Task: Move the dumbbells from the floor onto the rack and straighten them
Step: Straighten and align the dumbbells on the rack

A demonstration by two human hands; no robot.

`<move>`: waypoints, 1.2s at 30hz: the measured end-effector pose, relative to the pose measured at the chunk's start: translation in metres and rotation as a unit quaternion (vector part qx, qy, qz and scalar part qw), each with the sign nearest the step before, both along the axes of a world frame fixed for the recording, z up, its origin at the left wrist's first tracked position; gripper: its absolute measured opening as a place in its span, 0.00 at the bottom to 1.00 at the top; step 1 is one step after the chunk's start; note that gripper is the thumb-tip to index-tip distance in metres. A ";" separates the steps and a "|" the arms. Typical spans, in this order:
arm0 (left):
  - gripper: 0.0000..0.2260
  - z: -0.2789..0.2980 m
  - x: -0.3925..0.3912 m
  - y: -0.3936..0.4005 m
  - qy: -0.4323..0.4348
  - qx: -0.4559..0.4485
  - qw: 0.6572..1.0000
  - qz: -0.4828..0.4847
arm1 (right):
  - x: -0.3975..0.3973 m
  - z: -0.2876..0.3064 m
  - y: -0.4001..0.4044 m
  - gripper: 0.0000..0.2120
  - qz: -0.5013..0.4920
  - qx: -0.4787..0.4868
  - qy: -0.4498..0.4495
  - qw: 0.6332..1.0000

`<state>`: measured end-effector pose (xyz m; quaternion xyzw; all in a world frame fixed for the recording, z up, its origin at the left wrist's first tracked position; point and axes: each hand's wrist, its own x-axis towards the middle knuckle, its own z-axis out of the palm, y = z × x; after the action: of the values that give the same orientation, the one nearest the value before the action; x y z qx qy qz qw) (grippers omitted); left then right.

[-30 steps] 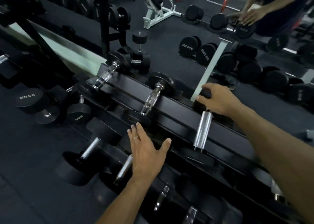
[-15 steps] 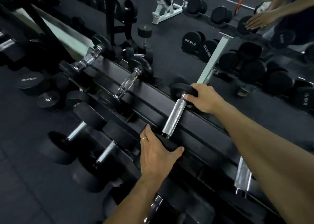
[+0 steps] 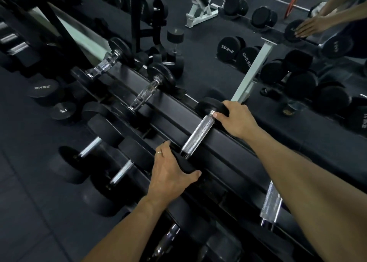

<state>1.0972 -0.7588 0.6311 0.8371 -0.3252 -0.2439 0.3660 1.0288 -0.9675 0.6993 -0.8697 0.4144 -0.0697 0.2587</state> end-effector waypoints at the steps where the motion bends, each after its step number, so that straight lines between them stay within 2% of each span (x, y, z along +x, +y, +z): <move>1: 0.52 0.000 0.001 0.001 -0.001 0.003 1.000 -0.006 | -0.002 0.001 0.001 0.10 -0.004 0.000 0.002 1.000; 14: 0.51 0.002 0.001 0.004 -0.025 0.000 1.000 -0.013 | -0.004 0.000 0.007 0.12 -0.031 0.006 0.010 0.999; 19: 0.54 0.008 0.005 0.004 -0.021 0.031 0.999 -0.032 | -0.011 0.008 0.020 0.17 -0.023 0.014 0.073 0.997; 22: 0.54 0.015 0.002 0.007 -0.028 0.023 0.999 -0.039 | -0.028 0.013 0.025 0.22 0.001 -0.023 0.105 0.994; 25: 0.52 0.026 -0.018 0.010 -0.057 -0.011 0.998 -0.032 | -0.053 0.024 0.027 0.27 0.017 -0.067 0.128 0.989; 29: 0.47 0.035 -0.066 0.012 -0.106 -0.055 0.992 -0.046 | -0.100 0.040 0.029 0.26 -0.002 -0.080 0.132 0.988; 33: 0.45 0.033 -0.124 0.017 -0.085 -0.059 0.993 -0.064 | -0.153 0.042 0.029 0.28 -0.021 -0.066 0.125 0.990; 36: 0.47 0.028 -0.166 0.019 -0.061 -0.036 0.995 -0.065 | -0.185 0.037 0.026 0.29 -0.033 -0.042 0.105 0.993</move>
<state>0.9307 -0.7399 0.6593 0.8138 -0.4095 -0.2036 0.3585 0.8440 -0.9413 0.7367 -0.8680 0.4648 -0.0042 0.1750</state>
